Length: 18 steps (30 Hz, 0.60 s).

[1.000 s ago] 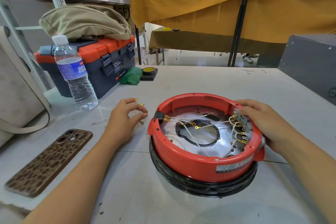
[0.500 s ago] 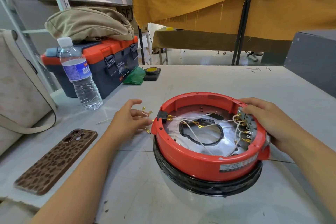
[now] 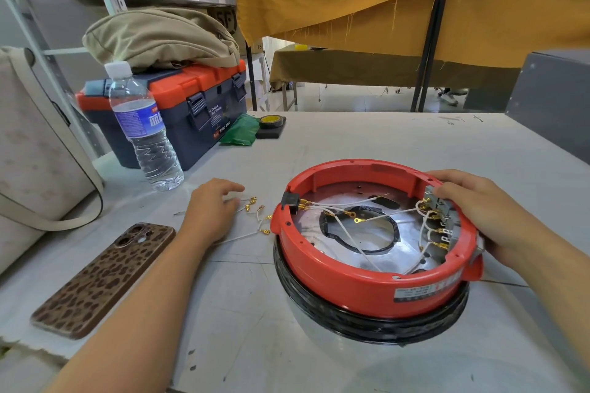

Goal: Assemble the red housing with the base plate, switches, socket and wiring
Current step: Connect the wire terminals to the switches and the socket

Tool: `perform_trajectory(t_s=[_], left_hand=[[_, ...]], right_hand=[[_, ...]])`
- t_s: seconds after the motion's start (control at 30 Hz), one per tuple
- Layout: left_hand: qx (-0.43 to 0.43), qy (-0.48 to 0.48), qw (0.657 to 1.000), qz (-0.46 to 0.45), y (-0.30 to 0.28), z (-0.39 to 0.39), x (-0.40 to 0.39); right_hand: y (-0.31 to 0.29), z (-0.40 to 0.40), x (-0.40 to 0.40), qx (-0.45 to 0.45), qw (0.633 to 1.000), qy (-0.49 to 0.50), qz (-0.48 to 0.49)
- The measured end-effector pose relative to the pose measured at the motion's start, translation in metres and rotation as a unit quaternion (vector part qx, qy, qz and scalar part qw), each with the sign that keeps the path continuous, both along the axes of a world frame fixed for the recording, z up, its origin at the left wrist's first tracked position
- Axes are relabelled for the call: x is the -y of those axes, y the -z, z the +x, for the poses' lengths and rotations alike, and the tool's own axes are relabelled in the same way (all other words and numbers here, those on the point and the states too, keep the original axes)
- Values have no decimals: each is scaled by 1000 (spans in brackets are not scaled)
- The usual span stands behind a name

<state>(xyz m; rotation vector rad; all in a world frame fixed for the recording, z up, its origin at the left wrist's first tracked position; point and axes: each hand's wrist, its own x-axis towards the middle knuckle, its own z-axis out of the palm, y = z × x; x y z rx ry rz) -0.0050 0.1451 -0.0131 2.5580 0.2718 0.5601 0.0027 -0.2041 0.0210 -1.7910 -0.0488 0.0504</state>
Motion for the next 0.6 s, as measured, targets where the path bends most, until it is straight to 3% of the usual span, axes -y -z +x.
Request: perform_trajectory(t_s=[0.13, 0.43, 0.53, 0.6], left_hand=[[-47, 21, 998, 23, 4, 7, -1], [-45, -21, 997, 54, 5, 10, 5], [-67, -29, 992, 101, 6, 12, 7], [-38, -29, 994, 99, 7, 13, 7]], right_hand=[[0, 0, 0, 0, 1000, 0, 2], [0, 0, 1, 1, 1000, 1, -5], [0, 1, 0, 1, 1000, 1, -6], [0, 1, 0, 1, 1000, 2, -2]])
